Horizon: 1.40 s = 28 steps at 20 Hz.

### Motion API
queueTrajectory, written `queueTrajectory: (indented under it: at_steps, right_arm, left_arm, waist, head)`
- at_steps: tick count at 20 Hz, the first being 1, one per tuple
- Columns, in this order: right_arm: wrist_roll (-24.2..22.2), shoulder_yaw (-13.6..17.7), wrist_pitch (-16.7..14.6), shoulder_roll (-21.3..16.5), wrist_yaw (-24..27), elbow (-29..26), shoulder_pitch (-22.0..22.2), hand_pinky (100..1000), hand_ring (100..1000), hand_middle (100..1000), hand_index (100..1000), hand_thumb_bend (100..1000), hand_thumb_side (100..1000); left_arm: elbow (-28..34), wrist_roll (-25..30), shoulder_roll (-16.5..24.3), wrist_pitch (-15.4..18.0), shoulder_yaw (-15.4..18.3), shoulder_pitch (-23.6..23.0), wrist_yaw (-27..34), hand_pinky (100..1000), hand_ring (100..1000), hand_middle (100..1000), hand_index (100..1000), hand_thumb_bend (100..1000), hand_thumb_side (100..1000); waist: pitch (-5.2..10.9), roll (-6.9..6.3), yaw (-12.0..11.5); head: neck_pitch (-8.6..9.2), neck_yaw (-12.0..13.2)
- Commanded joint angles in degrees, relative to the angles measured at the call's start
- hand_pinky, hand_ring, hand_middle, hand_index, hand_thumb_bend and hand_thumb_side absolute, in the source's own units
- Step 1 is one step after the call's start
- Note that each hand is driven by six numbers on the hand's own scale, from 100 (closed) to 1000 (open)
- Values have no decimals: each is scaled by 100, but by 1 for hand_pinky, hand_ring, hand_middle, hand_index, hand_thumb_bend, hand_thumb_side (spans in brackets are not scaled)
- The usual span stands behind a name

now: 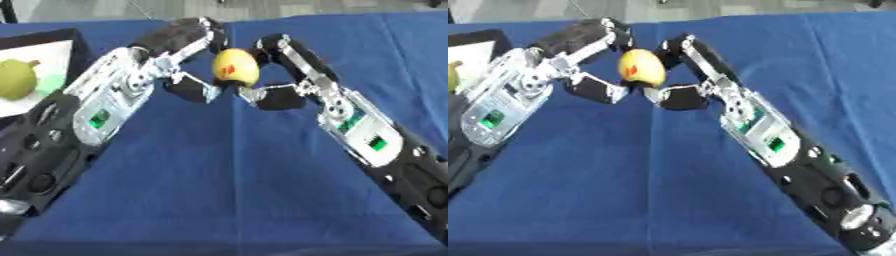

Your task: Pick up the objects with one hand, pass them to the other hand, and then place them into the box on the other side of the table.

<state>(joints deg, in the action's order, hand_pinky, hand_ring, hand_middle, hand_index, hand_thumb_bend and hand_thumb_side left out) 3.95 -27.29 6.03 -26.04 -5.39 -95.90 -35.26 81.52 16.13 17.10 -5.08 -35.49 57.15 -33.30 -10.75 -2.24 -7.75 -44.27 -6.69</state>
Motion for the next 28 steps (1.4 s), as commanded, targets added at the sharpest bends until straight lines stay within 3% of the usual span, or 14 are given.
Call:
queueTrajectory:
  at_steps: [1, 8, 15, 25, 28]
  right_arm:
    - [19, -12, 43, -85, -67, -26, -61, 685, 646, 463, 514, 388, 100]
    - [51, -4, 80, -122, -89, -49, -44, 685, 646, 462, 514, 386, 100]
    - [72, 0, 119, -144, -96, -61, -33, 681, 645, 462, 513, 384, 100]
    - [65, -5, 134, -156, -126, -54, -13, 683, 644, 462, 514, 384, 100]
    - [59, -6, 128, -153, -125, -52, -11, 682, 644, 462, 513, 384, 100]
  left_arm:
    - [278, 102, 7, 35, 72, 151, 42, 758, 757, 739, 738, 428, 203]
    - [472, 508, 126, 74, 76, 159, -148, 773, 780, 763, 770, 574, 282]
    - [563, 679, 201, 80, 88, 143, -103, 776, 782, 764, 772, 612, 310]
    - [631, 732, 265, 80, 92, 114, -49, 771, 777, 755, 760, 565, 291]
    - [609, 695, 260, 53, 98, 107, -92, 768, 773, 751, 754, 501, 264]
  waist:
    - [127, 0, -7]
    - [136, -1, -30]
    - [138, 2, -47]
    - [138, 8, -56]
    - [137, 12, -53]
  head:
    - [15, -16]
    - [15, -14]
    - [15, -20]
    - [15, -13]
    - [15, -10]
